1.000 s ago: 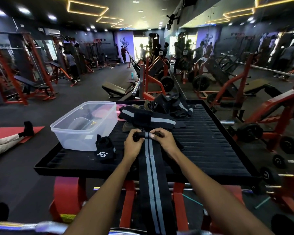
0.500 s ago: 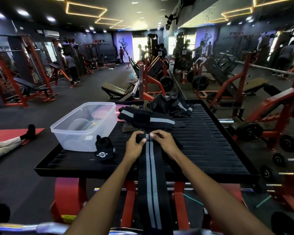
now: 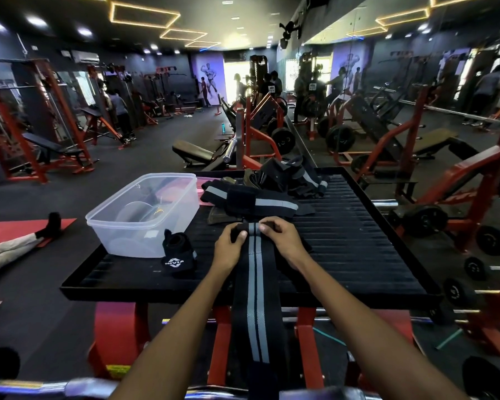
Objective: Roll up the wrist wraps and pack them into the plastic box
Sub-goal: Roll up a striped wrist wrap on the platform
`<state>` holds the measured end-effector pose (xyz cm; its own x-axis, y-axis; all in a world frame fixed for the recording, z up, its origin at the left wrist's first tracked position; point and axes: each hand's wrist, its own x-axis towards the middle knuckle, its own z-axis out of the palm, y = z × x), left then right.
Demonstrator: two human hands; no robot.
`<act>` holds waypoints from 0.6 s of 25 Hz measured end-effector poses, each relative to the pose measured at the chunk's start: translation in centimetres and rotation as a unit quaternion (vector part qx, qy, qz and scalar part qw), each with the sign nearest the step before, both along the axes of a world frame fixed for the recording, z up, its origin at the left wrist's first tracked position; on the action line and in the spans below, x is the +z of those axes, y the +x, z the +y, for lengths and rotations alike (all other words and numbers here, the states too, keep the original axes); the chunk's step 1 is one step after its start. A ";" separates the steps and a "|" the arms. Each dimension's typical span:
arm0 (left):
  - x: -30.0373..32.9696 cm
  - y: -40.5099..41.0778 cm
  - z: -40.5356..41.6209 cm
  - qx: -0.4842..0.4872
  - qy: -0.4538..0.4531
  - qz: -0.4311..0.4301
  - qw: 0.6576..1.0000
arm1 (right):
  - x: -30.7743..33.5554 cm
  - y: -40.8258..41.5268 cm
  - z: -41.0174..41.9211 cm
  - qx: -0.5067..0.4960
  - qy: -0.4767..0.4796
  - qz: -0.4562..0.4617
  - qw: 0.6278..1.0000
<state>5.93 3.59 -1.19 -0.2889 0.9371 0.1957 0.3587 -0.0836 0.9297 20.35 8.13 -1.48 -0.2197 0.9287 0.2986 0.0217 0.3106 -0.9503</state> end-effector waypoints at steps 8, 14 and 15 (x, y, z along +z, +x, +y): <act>0.1 -0.1 -0.3 0.007 0.016 0.016 1.000 | -0.2 -0.2 -0.1 0.015 -0.003 -0.041 0.999; -0.2 0.1 0.1 -0.002 -0.039 -0.023 0.999 | -0.1 0.0 0.2 -0.004 0.022 -0.041 0.999; -0.1 0.1 0.0 -0.005 -0.035 -0.012 0.999 | -0.1 0.0 0.1 0.003 0.025 -0.037 0.999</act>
<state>6.00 3.63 -1.32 -0.2831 0.9512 0.1228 0.3349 -0.0220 0.9420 20.36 8.25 -1.57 -0.2485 0.9114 0.3280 0.0893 0.3588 -0.9292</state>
